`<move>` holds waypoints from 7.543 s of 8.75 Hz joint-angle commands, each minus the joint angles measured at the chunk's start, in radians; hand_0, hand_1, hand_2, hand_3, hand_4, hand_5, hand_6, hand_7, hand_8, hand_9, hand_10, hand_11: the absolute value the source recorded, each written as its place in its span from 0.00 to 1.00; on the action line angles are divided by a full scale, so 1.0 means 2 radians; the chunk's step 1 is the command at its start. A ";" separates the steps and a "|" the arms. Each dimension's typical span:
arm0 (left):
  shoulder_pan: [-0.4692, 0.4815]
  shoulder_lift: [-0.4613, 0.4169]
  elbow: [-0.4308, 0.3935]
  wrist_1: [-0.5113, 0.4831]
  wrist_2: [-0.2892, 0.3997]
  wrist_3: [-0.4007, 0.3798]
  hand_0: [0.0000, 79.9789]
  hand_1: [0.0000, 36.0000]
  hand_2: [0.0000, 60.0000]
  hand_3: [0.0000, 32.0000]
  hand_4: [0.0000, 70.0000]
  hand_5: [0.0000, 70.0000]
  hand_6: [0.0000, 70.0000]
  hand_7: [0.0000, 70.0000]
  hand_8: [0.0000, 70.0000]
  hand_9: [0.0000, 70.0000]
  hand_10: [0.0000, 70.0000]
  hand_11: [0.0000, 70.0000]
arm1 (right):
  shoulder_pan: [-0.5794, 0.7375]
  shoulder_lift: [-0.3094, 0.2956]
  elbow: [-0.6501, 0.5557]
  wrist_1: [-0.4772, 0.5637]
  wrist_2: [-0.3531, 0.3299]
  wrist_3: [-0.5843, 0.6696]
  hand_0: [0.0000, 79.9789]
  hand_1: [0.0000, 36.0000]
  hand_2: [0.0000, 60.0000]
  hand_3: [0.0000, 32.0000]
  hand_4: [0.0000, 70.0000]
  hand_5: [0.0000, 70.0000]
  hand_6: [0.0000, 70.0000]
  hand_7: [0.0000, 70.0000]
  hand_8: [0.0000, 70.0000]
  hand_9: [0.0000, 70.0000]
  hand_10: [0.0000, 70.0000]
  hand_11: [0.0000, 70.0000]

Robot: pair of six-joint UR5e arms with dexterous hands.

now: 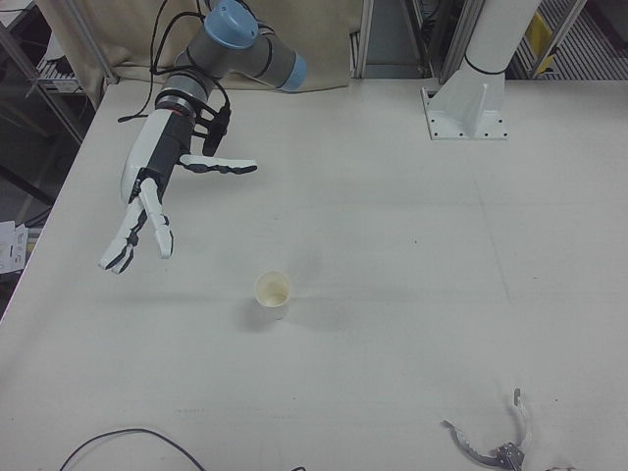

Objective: Pour water
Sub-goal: 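Close the left hand around the beige paper cup nearest it, then reach the right hand to the farther beige cup and grasp it, then lift both cups, bringing them toward the table center, then tilt the right hand's cup over the left hand's cup to pour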

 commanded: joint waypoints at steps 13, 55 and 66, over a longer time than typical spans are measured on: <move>-0.004 0.058 -0.147 0.141 -0.018 -0.095 0.81 1.00 1.00 0.00 0.39 1.00 0.04 0.33 0.01 0.05 0.12 0.23 | -0.103 0.101 -0.271 0.150 0.013 0.002 0.63 0.22 0.00 0.00 0.16 0.04 0.00 0.00 0.06 0.07 0.00 0.00; 0.060 -0.147 -0.188 0.311 0.025 -0.098 0.80 1.00 1.00 0.00 0.37 1.00 0.06 0.36 0.02 0.07 0.13 0.24 | -0.200 0.134 -0.091 0.057 0.166 -0.056 0.66 0.79 1.00 0.00 0.33 1.00 0.63 0.72 0.64 0.86 0.21 0.33; 0.205 -0.347 -0.181 0.421 0.025 0.002 0.77 1.00 1.00 0.00 0.36 1.00 0.06 0.35 0.02 0.07 0.13 0.24 | -0.319 0.254 0.099 0.055 0.061 -0.608 0.99 1.00 1.00 0.00 0.35 1.00 0.70 0.70 0.62 0.79 0.33 0.54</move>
